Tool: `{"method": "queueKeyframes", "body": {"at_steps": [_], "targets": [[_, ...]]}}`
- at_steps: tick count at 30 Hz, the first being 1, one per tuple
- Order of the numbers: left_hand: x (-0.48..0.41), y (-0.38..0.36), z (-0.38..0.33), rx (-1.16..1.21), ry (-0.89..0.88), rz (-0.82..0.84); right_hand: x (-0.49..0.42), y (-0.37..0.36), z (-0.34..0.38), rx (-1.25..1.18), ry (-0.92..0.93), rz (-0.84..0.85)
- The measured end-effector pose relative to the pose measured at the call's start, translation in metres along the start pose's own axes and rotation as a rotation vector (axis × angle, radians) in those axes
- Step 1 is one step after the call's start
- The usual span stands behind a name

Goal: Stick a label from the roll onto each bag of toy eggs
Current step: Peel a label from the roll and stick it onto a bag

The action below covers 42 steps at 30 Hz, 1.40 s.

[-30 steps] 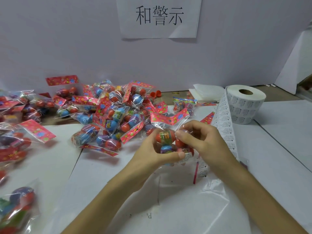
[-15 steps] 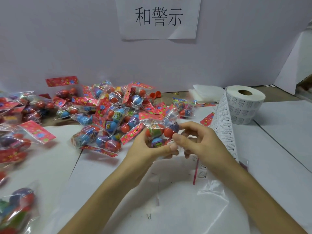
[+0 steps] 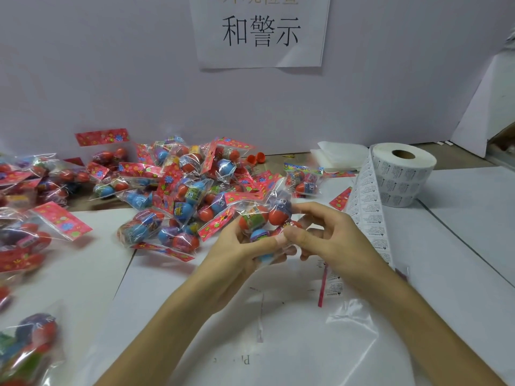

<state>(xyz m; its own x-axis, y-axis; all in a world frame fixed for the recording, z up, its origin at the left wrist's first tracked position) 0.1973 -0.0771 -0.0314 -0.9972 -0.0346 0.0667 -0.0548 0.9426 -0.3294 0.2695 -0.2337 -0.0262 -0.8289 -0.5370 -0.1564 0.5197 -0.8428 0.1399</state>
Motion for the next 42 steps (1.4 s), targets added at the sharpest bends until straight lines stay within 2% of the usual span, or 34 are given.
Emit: {"method": "queueKeyframes", "body": {"at_steps": [5,16,20,26,29,37,42], "targets": [[-0.001,0.002,0.001,0.000,0.018,-0.070,-0.001,-0.002,-0.001,-0.040,0.001,0.024],[-0.002,0.005,0.002,-0.006,0.026,-0.087,0.001,-0.001,0.002,-0.021,-0.040,0.122],[-0.002,0.004,0.001,-0.066,0.028,-0.073,0.001,0.002,0.007,0.016,-0.038,0.044],[0.000,-0.001,0.008,-0.355,0.029,-0.011,0.002,0.005,0.012,0.015,0.040,-0.009],[0.001,-0.003,0.007,-0.357,0.006,-0.005,0.000,0.007,0.007,0.029,0.037,-0.053],[0.002,-0.001,0.004,-0.413,-0.040,-0.110,0.002,0.006,0.004,0.103,0.046,-0.041],[0.001,0.000,0.003,-0.421,-0.094,-0.179,0.003,0.004,0.006,0.064,0.038,-0.056]]}}
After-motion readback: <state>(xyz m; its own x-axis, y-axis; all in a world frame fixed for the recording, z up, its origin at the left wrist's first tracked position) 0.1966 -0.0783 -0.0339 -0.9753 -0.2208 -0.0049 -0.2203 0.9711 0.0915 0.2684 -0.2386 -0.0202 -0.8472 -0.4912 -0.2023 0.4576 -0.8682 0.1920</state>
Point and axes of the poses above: each hand's wrist, its own x-axis away from the middle knuckle, its own y-axis out of the back of the hand, z = x × y, the point moved 3 cm from there along -x, towards the middle knuckle, and after that the axes turned 1 degree about -x, right-handed, at the moved point
